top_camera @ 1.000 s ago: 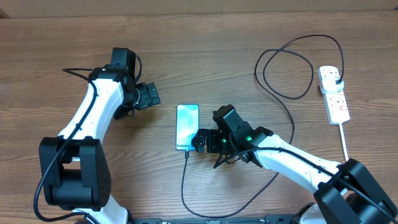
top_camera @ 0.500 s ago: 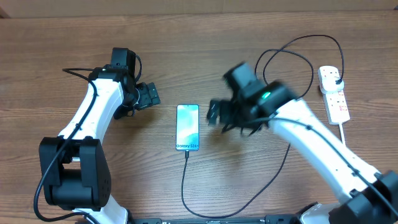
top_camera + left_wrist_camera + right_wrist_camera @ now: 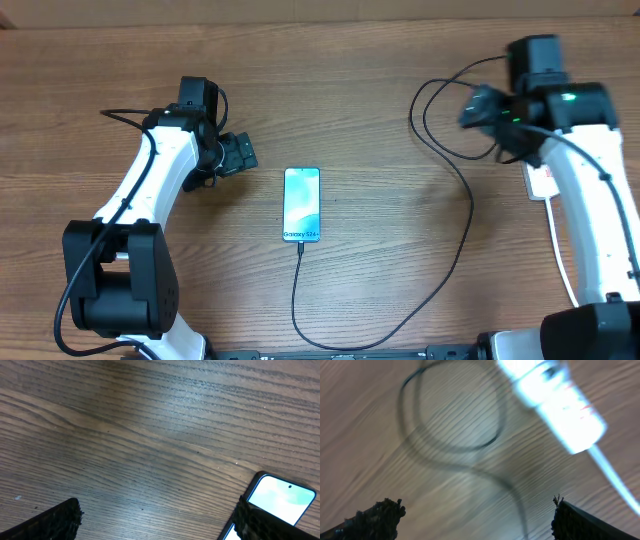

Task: Plug charger to phone and switch on socket
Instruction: 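Move the right gripper to the power strip's orange switch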

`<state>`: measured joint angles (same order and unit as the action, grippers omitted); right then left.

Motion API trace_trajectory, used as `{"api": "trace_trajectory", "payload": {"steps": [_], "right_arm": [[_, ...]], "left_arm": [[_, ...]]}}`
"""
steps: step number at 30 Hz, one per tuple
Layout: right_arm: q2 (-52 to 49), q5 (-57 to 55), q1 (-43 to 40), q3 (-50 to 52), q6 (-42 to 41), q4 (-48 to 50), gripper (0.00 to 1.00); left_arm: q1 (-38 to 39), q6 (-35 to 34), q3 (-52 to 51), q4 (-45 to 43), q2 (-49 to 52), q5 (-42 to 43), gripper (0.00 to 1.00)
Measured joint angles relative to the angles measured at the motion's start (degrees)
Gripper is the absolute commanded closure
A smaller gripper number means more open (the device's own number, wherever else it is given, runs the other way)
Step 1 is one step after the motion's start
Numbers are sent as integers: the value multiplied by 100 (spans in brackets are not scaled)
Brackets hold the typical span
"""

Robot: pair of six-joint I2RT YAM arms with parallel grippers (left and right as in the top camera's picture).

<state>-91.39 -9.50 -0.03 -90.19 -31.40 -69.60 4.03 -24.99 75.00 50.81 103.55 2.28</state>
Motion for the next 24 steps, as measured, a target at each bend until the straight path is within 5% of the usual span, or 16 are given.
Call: {"api": "trace_trajectory", "payload": {"steps": [14, 24], "right_arm": [[-1130, -299, -2055, 0, 11, 640, 0], [-2072, -337, -2435, 20, 9, 1294, 0]], "left_arm": [[0, 0, 2, 2, 0, 0, 0], [0, 0, 2, 2, 0, 0, 0]]}}
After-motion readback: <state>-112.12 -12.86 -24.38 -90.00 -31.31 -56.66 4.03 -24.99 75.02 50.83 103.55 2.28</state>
